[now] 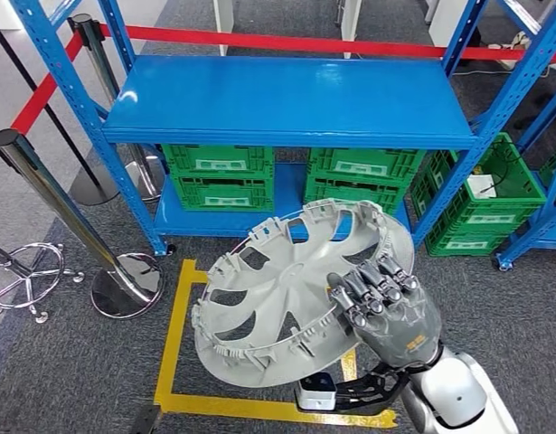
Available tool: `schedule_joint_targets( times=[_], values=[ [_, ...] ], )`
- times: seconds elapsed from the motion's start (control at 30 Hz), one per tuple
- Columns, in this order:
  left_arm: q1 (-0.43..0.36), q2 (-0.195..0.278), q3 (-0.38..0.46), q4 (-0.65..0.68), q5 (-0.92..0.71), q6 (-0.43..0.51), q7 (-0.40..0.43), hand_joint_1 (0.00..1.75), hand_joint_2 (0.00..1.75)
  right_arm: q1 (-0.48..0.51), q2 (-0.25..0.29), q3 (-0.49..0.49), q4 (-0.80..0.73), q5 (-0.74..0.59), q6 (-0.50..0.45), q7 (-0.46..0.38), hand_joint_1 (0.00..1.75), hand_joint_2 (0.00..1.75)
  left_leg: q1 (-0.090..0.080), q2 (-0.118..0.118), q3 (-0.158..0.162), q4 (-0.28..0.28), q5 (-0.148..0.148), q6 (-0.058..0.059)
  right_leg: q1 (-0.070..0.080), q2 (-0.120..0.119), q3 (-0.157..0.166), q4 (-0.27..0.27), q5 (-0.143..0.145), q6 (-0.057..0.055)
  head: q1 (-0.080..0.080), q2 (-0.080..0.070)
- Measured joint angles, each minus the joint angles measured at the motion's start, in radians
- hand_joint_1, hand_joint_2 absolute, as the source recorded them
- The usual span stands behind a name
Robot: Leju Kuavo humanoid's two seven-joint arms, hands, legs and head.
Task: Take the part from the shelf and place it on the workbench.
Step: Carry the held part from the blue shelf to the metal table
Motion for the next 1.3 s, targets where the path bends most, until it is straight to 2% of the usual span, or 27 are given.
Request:
schedule_joint_targets(
  times=[0.03,0.1,0.17,0.2,0.27,0.3,0.33,0.37,0.43,0.47,0.5,0.53,0.6,0.67,0.7,0.77,0.8,0.87,0.93,0.97,1.0,1.03,1.1,1.17,1.2,1.23,1.3],
  values=[
    [0.001,-0.001,-0.001,0.0,-0.002,0.0,0.0,0.0,1.75,0.012,0.003,-0.012,-0.007,0.0,0.0,-0.014,1.75,1.75,-0.002,0.0,-0.014,0.002,0.011,-0.001,0.001,0.0,0.027,-0.011,0.029,-0.002,0.0,0.0],
    [0.002,-0.003,-0.002,0.0,-0.002,0.001,0.0,0.0,1.75,0.029,0.011,-0.031,-0.02,0.0,0.0,-0.03,1.75,1.75,-0.005,0.0,-0.039,0.007,0.03,-0.006,0.004,0.001,0.131,-0.134,0.071,-0.01,0.0,0.0],
    [0.002,-0.004,-0.006,0.0,-0.005,0.001,0.0,0.0,1.75,0.037,0.018,-0.045,-0.032,0.0,0.0,-0.035,1.75,1.75,-0.009,0.0,-0.056,0.013,0.049,-0.013,0.007,0.002,0.236,-0.285,0.057,-0.017,-0.001,0.0],
    [0.002,-0.004,-0.008,0.0,-0.008,0.001,0.0,0.0,1.75,0.04,0.022,-0.05,-0.038,0.0,0.0,-0.038,1.75,1.75,-0.009,0.0,-0.062,0.013,0.059,-0.017,0.01,0.002,0.26,-0.326,0.045,-0.019,-0.001,0.0],
    [0.004,-0.004,-0.013,0.001,-0.016,0.0,0.0,0.0,1.75,0.052,0.031,-0.065,-0.047,0.0,0.0,-0.052,1.75,1.75,-0.007,-0.001,-0.071,0.013,0.073,-0.027,0.01,0.0,0.25,-0.342,0.049,-0.026,-0.001,0.0],
    [0.005,-0.004,-0.015,0.002,-0.02,-0.003,-0.001,0.0,1.75,0.058,0.036,-0.072,-0.05,0.0,0.0,-0.061,1.75,1.75,-0.006,-0.001,-0.077,0.02,0.06,-0.034,0.009,-0.002,0.242,-0.341,0.059,-0.034,-0.001,0.0],
    [0.007,-0.004,-0.018,0.002,-0.025,-0.006,-0.001,0.0,1.75,0.064,0.042,-0.08,-0.052,0.0,0.0,-0.07,1.75,1.75,-0.004,-0.002,-0.084,0.043,0.028,-0.042,0.007,-0.005,0.232,-0.341,0.07,-0.042,-0.002,0.0],
    [0.008,-0.004,-0.02,0.003,-0.029,-0.009,-0.002,0.0,1.75,0.069,0.047,-0.087,-0.053,0.0,0.0,-0.076,1.75,1.75,-0.001,-0.002,-0.094,0.085,-0.022,-0.049,0.005,-0.008,0.223,-0.34,0.08,-0.048,-0.003,0.0],
    [0.009,-0.006,-0.025,0.003,-0.038,-0.015,-0.004,0.0,1.75,0.08,0.057,-0.097,-0.055,0.0,0.0,-0.083,1.75,1.75,0.005,-0.002,-0.117,0.216,-0.119,-0.06,0.005,-0.01,0.197,-0.332,0.099,-0.055,-0.006,0.0],
    [0.009,-0.007,-0.028,0.003,-0.042,-0.017,-0.006,0.0,1.75,0.084,0.061,-0.101,-0.057,0.0,0.0,-0.085,1.75,1.75,0.008,-0.002,-0.121,0.274,-0.139,-0.064,0.005,-0.011,0.18,-0.326,0.108,-0.054,-0.006,0.0],
    [0.008,-0.008,-0.032,0.003,-0.046,-0.019,-0.009,0.0,1.75,0.088,0.065,-0.105,-0.058,0.0,0.0,-0.087,1.75,1.75,0.011,-0.002,-0.115,0.306,-0.136,-0.066,0.005,-0.012,0.162,-0.318,0.115,-0.053,-0.007,0.0],
    [0.008,-0.01,-0.035,0.003,-0.049,-0.02,-0.011,0.0,1.75,0.091,0.068,-0.107,-0.059,0.0,0.0,-0.088,1.75,1.75,0.013,-0.002,-0.094,0.302,-0.115,-0.068,0.004,-0.012,0.144,-0.309,0.121,-0.052,-0.006,0.0],
    [0.007,-0.012,-0.041,0.003,-0.053,-0.021,-0.014,0.0,1.75,0.098,0.074,-0.112,-0.061,0.0,0.0,-0.09,1.75,1.75,0.017,-0.003,-0.013,0.2,-0.072,-0.066,0.003,-0.011,0.114,-0.291,0.13,-0.047,-0.006,0.0],
    [0.005,-0.015,-0.043,0.003,-0.055,-0.021,-0.016,0.0,1.75,0.101,0.078,-0.115,-0.065,0.0,0.0,-0.09,1.75,1.75,0.015,-0.004,0.064,0.074,-0.073,-0.058,0.005,-0.012,0.094,-0.279,0.14,-0.037,-0.006,0.0],
    [0.004,-0.016,-0.045,0.003,-0.056,-0.021,-0.016,0.0,1.75,0.101,0.08,-0.116,-0.067,0.0,0.0,-0.09,1.75,1.75,0.012,-0.004,0.081,0.04,-0.082,-0.052,0.005,-0.012,0.087,-0.278,0.148,-0.032,-0.006,0.0],
    [0.005,-0.017,-0.048,0.003,-0.058,-0.022,-0.017,0.0,1.75,0.101,0.082,-0.118,-0.068,0.0,0.0,-0.089,1.75,1.75,0.009,-0.003,0.08,0.02,-0.077,-0.038,0.004,-0.013,0.077,-0.28,0.161,-0.02,-0.006,0.0],
    [0.005,-0.019,-0.049,0.003,-0.059,-0.023,-0.017,0.0,1.75,0.101,0.082,-0.118,-0.068,0.0,0.0,-0.089,1.75,1.75,0.01,-0.002,0.073,0.017,-0.068,-0.03,0.003,-0.011,0.071,-0.276,0.154,-0.015,-0.005,0.0],
    [0.005,-0.021,-0.05,0.003,-0.062,-0.026,-0.017,0.0,1.75,0.101,0.082,-0.119,-0.068,0.0,0.0,-0.089,1.75,1.75,0.013,0.001,0.056,0.012,-0.049,-0.013,0.001,-0.006,0.045,-0.219,0.089,-0.007,-0.002,0.0],
    [0.004,-0.022,-0.052,0.003,-0.065,-0.029,-0.017,0.0,1.75,0.101,0.082,-0.119,-0.068,0.0,0.0,-0.089,1.75,1.75,0.01,0.002,0.033,0.014,-0.031,-0.004,0.001,-0.001,0.01,-0.093,-0.002,-0.004,0.001,0.0],
    [0.003,-0.022,-0.054,0.003,-0.065,-0.03,-0.016,0.0,1.75,0.101,0.082,-0.119,-0.068,0.0,0.0,-0.089,1.75,1.75,0.009,0.002,0.022,0.016,-0.023,-0.003,0.001,0.0,0.0,-0.036,-0.025,-0.003,0.001,0.0],
    [0.003,-0.022,-0.055,0.003,-0.066,-0.031,-0.016,0.0,1.75,0.102,0.082,-0.12,-0.068,0.0,0.0,-0.09,1.75,1.75,0.007,0.002,0.009,0.018,-0.014,-0.003,0.001,0.0,0.003,-0.003,-0.026,-0.002,0.001,0.0],
    [0.003,-0.022,-0.056,0.003,-0.066,-0.031,-0.015,0.0,1.75,0.102,0.082,-0.121,-0.068,0.0,0.0,-0.09,1.75,1.75,0.006,0.002,-0.003,0.021,-0.006,-0.004,0.001,0.0,0.021,-0.006,-0.007,-0.003,0.001,0.0],
    [0.003,-0.022,-0.059,0.003,-0.067,-0.032,-0.013,0.0,1.75,0.101,0.082,-0.122,-0.068,0.0,0.0,-0.09,1.75,1.75,0.006,0.002,-0.026,0.028,0.007,-0.009,0.001,0.0,0.105,-0.111,0.05,-0.007,0.001,0.0],
    [0.003,-0.023,-0.062,0.003,-0.068,-0.033,-0.013,0.0,1.75,0.1,0.083,-0.123,-0.069,0.0,0.0,-0.09,1.75,1.75,0.003,0.002,-0.043,0.036,0.022,-0.018,0.003,0.001,0.196,-0.249,0.062,-0.012,0.0,0.0],
    [0.003,-0.023,-0.064,0.003,-0.07,-0.033,-0.013,0.0,1.75,0.1,0.084,-0.124,-0.069,0.0,0.0,-0.09,1.75,1.75,0.003,0.002,-0.049,0.037,0.031,-0.023,0.005,0.002,0.22,-0.289,0.056,-0.014,0.0,0.0],
    [0.002,-0.023,-0.065,0.003,-0.072,-0.034,-0.013,0.0,1.75,0.1,0.084,-0.124,-0.069,0.0,0.0,-0.09,1.75,1.75,0.003,0.002,-0.054,0.036,0.042,-0.028,0.007,0.004,0.226,-0.306,0.054,-0.016,0.0,0.0],
    [0.003,-0.023,-0.066,0.003,-0.074,-0.034,-0.013,0.0,1.75,0.1,0.084,-0.124,-0.069,0.0,0.0,-0.09,1.75,1.75,0.003,0.001,-0.062,0.035,0.05,-0.039,0.006,0.002,0.209,-0.309,0.07,-0.027,0.0,0.0]
  ],
)
